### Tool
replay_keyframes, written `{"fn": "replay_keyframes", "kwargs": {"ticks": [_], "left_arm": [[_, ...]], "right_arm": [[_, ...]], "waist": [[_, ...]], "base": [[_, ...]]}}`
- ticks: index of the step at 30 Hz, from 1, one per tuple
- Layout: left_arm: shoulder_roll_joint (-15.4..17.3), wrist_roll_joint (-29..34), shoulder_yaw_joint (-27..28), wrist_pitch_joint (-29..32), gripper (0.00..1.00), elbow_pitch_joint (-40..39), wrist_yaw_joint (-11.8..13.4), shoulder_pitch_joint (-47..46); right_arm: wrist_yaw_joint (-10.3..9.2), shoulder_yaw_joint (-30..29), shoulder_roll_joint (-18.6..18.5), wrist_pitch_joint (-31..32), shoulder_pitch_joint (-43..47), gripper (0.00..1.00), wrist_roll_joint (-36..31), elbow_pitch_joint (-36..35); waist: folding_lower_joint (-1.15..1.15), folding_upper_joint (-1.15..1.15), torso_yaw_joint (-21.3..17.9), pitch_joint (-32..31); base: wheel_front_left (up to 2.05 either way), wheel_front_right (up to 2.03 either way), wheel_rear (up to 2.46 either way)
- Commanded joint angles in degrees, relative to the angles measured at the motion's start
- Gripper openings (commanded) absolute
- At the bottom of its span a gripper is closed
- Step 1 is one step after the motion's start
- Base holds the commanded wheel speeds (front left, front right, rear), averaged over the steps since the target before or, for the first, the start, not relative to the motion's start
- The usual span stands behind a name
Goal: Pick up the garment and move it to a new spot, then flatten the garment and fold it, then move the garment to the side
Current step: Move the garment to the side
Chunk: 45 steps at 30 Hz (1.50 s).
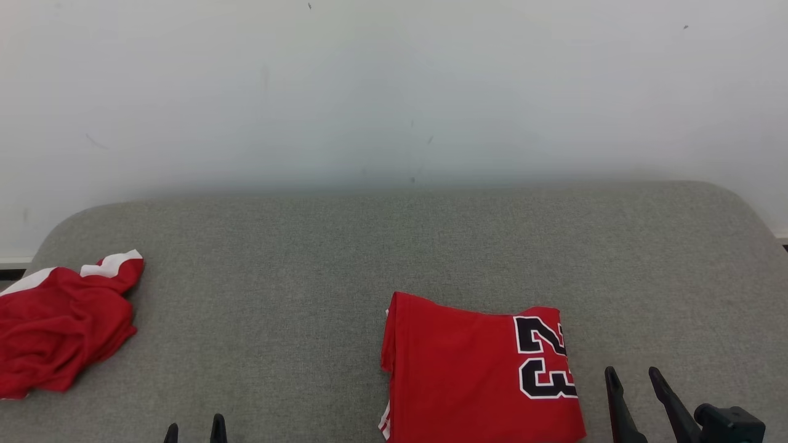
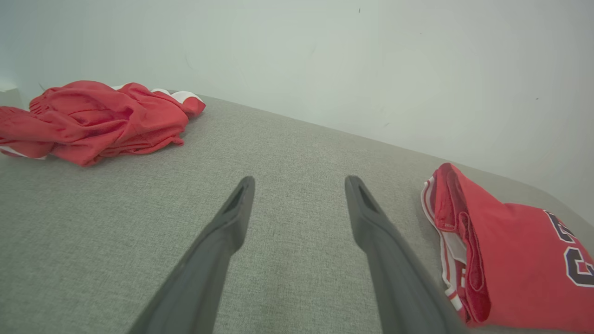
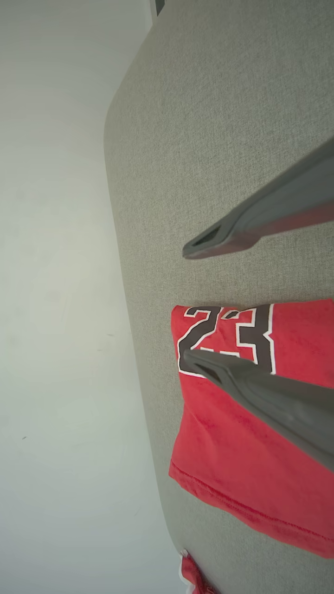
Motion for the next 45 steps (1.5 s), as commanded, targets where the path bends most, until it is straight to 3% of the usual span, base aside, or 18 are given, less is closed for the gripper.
{"fn": "replay_keyframes", "kwargs": {"ticks": [1, 8, 12, 19, 24, 30, 40, 42, 43, 45], "left_arm": [[0.0, 0.1, 0.2, -0.2, 1.00, 0.1, 0.1, 0.0], [0.0, 0.1, -0.1, -0.2, 1.00, 0.3, 0.0, -0.5], [0.0, -0.2, -0.4, -0.2, 1.00, 0.0, 0.0, -0.5], [0.0, -0.9, -1.8, -0.2, 1.00, -0.6, 0.3, -1.5], [0.0, -1.5, -2.9, -0.2, 1.00, -0.9, 0.6, -2.5], [-0.1, -2.3, -4.1, -0.2, 1.00, -0.6, 0.6, -4.1], [0.0, -2.6, -5.0, -0.2, 1.00, -0.9, 0.7, -6.9], [0.0, -2.4, -5.0, -0.2, 1.00, -1.2, 0.8, -7.0], [0.0, -2.2, -5.1, -0.2, 1.00, -1.3, 0.7, -7.0], [0.0, -2.0, -5.1, -0.2, 1.00, -1.8, 0.7, -7.1]], "right_arm": [[-0.14, 0.1, 0.2, 0.0, -0.6, 1.00, -0.2, 0.2], [-0.14, -0.1, 0.7, 0.9, -0.9, 1.00, -0.1, 0.4], [-0.14, 0.3, -0.1, 4.9, -2.3, 1.00, 1.4, -0.7], [-0.14, 2.6, -5.4, 23.5, -5.8, 1.00, 2.9, -0.7], [-0.14, 1.7, -6.5, 32.4, -8.3, 1.00, 1.8, 0.5], [-0.14, -0.9, -4.1, 40.5, -12.3, 1.00, 0.0, 2.1], [-0.14, -2.7, -2.3, 47.7, -15.2, 1.00, -3.4, 6.5], [-0.13, -1.4, -3.0, 48.6, -16.0, 0.20, -3.7, 6.1], [-0.13, -0.9, -3.7, 48.8, -16.6, 0.00, -3.7, 5.9], [-0.14, 0.8, -5.5, 49.4, -17.7, 0.00, -3.7, 5.2]], "waist": [[0.00, 0.00, 0.0, 0.2], [0.00, 0.00, 0.2, 1.0], [0.00, 0.00, 0.5, 1.6], [0.00, 0.00, 2.9, 3.7], [0.00, 0.00, 4.6, 5.9], [0.00, 0.00, 7.0, 9.4], [0.00, 0.00, 8.8, 12.6], [0.00, 0.00, 8.3, 12.8], [0.00, 0.00, 8.0, 12.9], [0.00, 0.00, 7.1, 13.2]], "base": [[0.00, 0.00, 0.00], [0.00, 0.00, 0.00], [0.00, 0.00, 0.00], [0.00, 0.00, 0.00], [0.00, 0.00, 0.00], [0.00, 0.00, 0.00], [0.00, 0.00, 0.00], [0.00, 0.00, 0.00], [0.00, 0.00, 0.00], [0.00, 0.00, 0.00]]}}
